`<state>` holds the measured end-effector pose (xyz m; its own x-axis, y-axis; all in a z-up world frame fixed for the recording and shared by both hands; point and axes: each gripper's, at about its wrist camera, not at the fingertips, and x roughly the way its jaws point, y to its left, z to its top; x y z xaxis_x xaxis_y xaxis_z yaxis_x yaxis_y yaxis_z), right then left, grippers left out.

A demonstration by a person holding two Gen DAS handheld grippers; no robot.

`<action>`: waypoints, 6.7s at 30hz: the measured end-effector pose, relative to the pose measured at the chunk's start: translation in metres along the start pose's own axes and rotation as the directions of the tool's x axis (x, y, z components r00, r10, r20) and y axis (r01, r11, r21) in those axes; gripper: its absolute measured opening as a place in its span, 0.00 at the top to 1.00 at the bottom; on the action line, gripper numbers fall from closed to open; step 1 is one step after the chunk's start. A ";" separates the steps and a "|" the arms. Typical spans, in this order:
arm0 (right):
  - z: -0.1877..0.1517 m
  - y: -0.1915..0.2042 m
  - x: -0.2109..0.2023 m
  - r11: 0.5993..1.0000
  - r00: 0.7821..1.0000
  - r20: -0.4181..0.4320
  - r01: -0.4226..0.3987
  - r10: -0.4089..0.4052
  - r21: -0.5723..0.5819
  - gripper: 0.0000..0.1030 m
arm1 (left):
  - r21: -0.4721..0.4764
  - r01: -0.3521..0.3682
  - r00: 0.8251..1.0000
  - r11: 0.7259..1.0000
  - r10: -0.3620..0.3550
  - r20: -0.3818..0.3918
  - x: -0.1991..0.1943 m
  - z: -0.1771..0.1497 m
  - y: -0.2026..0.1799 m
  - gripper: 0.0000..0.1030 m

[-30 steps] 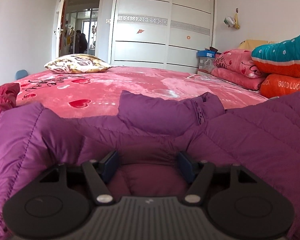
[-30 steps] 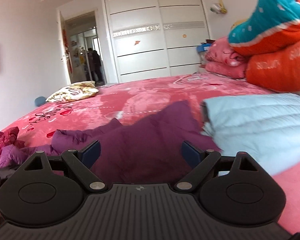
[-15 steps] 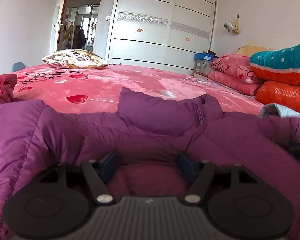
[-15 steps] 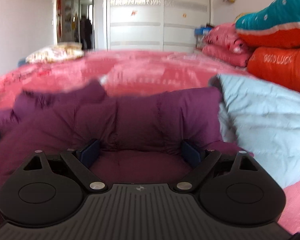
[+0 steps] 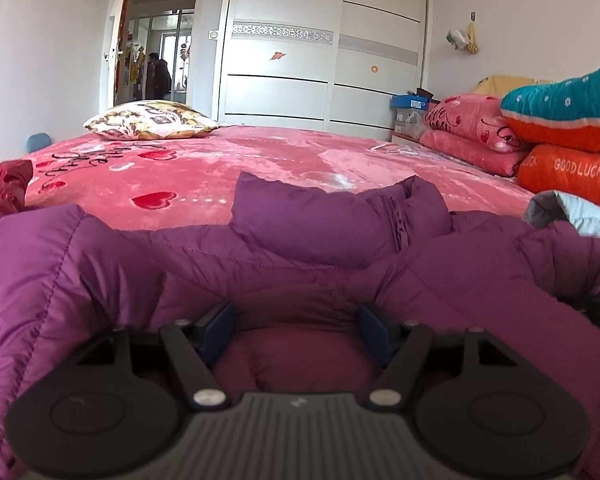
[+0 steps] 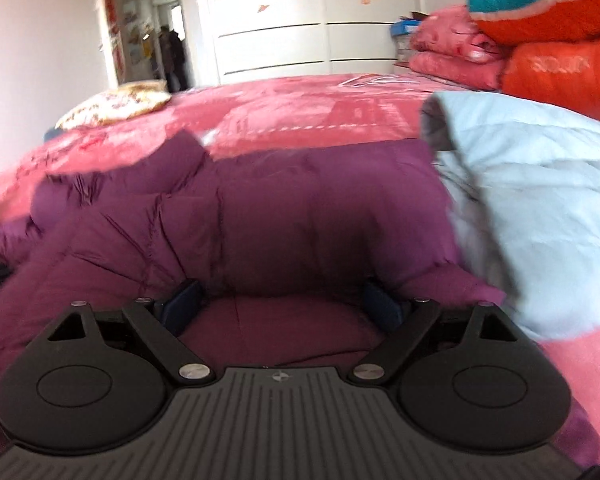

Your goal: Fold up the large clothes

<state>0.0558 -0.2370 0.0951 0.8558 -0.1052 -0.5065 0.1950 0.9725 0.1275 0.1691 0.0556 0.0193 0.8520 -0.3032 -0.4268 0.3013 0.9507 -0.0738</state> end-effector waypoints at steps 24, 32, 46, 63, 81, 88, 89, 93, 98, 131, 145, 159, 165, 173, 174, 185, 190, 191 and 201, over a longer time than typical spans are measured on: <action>-0.066 -0.124 -0.252 0.978 0.983 -0.075 0.173 -0.165 0.115 0.00 | -0.050 -0.028 0.975 0.998 0.017 -0.219 -0.261 -0.030 0.030 0.11; -0.110 -0.172 -0.315 0.954 0.985 -0.150 0.122 -0.083 0.273 0.00 | -0.167 0.006 0.952 0.986 -0.057 -0.301 -0.335 -0.069 0.050 0.11; -0.168 -0.217 -0.351 0.810 0.982 -0.095 -0.079 0.164 0.581 0.00 | -0.459 0.127 0.881 0.879 -0.312 -0.354 -0.362 -0.117 0.059 0.11; -0.176 -0.217 -0.346 0.780 0.968 -0.059 -0.159 0.244 0.605 0.00 | -0.541 0.148 0.805 0.828 -0.418 -0.420 -0.328 -0.137 0.055 0.11; -0.160 -0.201 -0.322 0.878 0.963 -0.129 -0.153 0.235 0.453 0.00 | -0.514 0.255 0.741 0.819 -0.507 -0.440 -0.318 -0.146 0.036 0.02; -0.161 -0.205 -0.317 0.794 0.896 -0.151 -0.278 0.417 0.541 0.01 | -0.520 0.302 0.741 0.799 -0.540 -0.400 -0.319 -0.143 0.029 0.34; -0.161 -0.203 -0.317 0.787 0.889 -0.155 -0.285 0.430 0.548 0.02 | -0.524 0.304 0.741 0.796 -0.543 -0.395 -0.319 -0.143 0.029 0.42; -0.159 -0.194 -0.314 0.783 0.885 -0.170 -0.277 0.434 0.557 0.16 | -0.552 0.324 0.743 0.769 -0.568 -0.355 -0.317 -0.139 0.028 0.59; -0.146 -0.179 -0.318 0.810 0.892 -0.179 -0.273 0.416 0.520 0.41 | -0.589 0.344 0.746 0.731 -0.594 -0.301 -0.315 -0.132 0.023 0.74; -0.111 -0.112 -0.455 0.647 0.816 0.164 -0.546 0.554 0.532 0.75 | -0.610 0.572 0.737 0.549 -0.670 0.088 -0.461 -0.085 0.073 0.86; -0.114 -0.130 -0.429 0.439 0.799 0.305 -0.554 0.518 0.707 0.75 | -0.752 0.532 0.753 0.389 -0.624 0.210 -0.466 -0.091 0.104 0.86; -0.030 -0.153 -0.258 0.350 0.830 0.439 -0.547 0.343 0.760 0.75 | -0.856 0.371 0.900 0.360 -0.368 0.235 -0.323 -0.037 0.146 0.86; -0.018 -0.154 -0.181 0.322 0.834 0.441 -0.539 0.331 0.778 0.75 | -0.869 0.310 0.930 0.386 -0.313 0.193 -0.254 -0.026 0.148 0.86; -0.047 -0.161 -0.100 0.324 0.851 0.398 -0.504 0.342 0.801 0.75 | -0.887 0.206 0.959 0.414 -0.268 0.098 -0.189 -0.037 0.156 0.85; -0.050 -0.162 -0.090 0.325 0.850 0.395 -0.505 0.348 0.800 0.75 | -0.886 0.201 0.960 0.418 -0.266 0.092 -0.184 -0.037 0.156 0.85; -0.041 -0.160 -0.093 0.446 0.835 0.390 -0.541 0.389 0.713 0.11 | -0.832 0.219 0.962 0.510 -0.256 0.096 -0.191 -0.025 0.153 0.60; -0.025 -0.154 -0.106 0.544 0.840 0.400 -0.543 0.368 0.640 0.00 | -0.742 0.230 0.969 0.629 -0.221 0.114 -0.227 -0.002 0.149 0.32; -0.023 -0.153 -0.111 0.568 0.844 0.401 -0.536 0.356 0.624 0.00 | -0.721 0.231 0.971 0.654 -0.207 0.123 -0.233 0.002 0.147 0.29; 0.005 -0.098 -0.153 0.915 0.913 0.314 -0.336 0.259 0.222 0.00 | -0.315 0.294 0.954 0.902 -0.296 0.043 -0.276 0.034 0.070 0.22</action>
<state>-0.0916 -0.3175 0.1644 0.9826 0.0904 -0.1620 -0.0025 0.8795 0.4760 -0.0308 0.2033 0.1625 0.7425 -0.5733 -0.3464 0.3876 0.7895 -0.4759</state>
